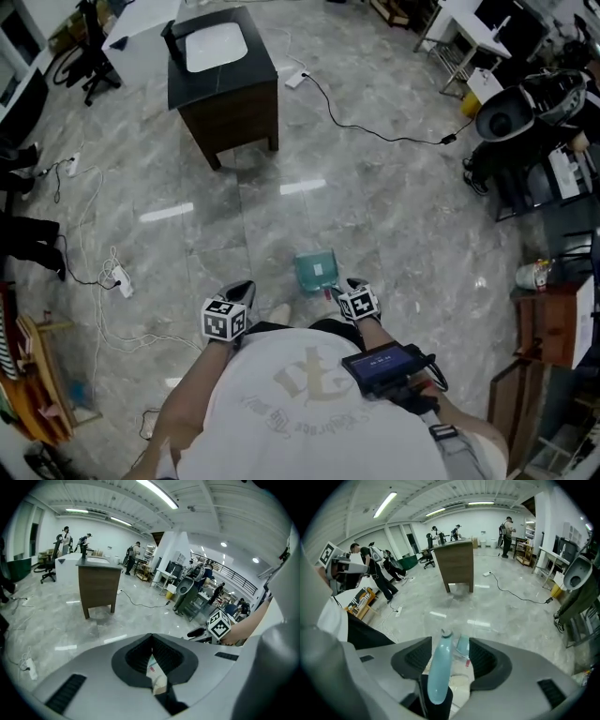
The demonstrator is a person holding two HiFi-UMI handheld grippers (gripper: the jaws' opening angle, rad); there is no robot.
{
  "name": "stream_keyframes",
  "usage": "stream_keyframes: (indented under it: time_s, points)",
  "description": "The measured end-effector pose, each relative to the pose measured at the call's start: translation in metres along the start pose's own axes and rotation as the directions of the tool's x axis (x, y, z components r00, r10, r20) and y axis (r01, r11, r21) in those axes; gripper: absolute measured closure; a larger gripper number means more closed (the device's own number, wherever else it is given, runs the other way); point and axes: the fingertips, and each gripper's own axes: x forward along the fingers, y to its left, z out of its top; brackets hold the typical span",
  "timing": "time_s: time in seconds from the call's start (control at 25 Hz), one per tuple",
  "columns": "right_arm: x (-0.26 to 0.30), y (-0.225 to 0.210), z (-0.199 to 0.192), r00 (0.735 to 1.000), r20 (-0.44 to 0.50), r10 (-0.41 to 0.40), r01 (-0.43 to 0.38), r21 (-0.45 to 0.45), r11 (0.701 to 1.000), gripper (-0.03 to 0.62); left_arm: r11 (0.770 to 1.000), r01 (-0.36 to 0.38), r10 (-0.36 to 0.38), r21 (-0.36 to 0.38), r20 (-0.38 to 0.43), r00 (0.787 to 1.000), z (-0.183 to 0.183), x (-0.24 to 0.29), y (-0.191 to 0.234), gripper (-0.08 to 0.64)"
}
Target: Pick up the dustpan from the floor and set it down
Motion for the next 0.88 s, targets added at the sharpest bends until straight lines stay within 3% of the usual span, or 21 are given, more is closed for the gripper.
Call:
stream_keyframes:
  time_s: [0.24,0.48,0.72,0.88]
  points:
    - [0.027,-0.005,-0.008,0.998,-0.063,0.023,-0.022,0.028,0.999,0.333,0.994,-0.092,0.092,-0.058,0.001,0.996,-0.023,-0.026,0.019,0.548]
    - [0.042,0.003,-0.006,0.993,-0.118,0.021,-0.024,-0.024,0.999,0.336,0.982,-0.151,0.153,-0.115,0.010,0.988,-0.038,-0.043,0.032,0.548]
    - [0.054,0.004,-0.017,0.985,-0.167,0.033,-0.031,0.013,0.999,0.417,0.979,-0.163,0.166,-0.123,0.015,0.986,-0.040,-0.047,0.032,0.548]
    - [0.060,0.005,-0.017,0.984,-0.175,0.023,-0.018,0.027,0.999,0.423,0.976,-0.176,0.180,-0.127,0.015,0.984,-0.044,-0.051,0.036,0.548]
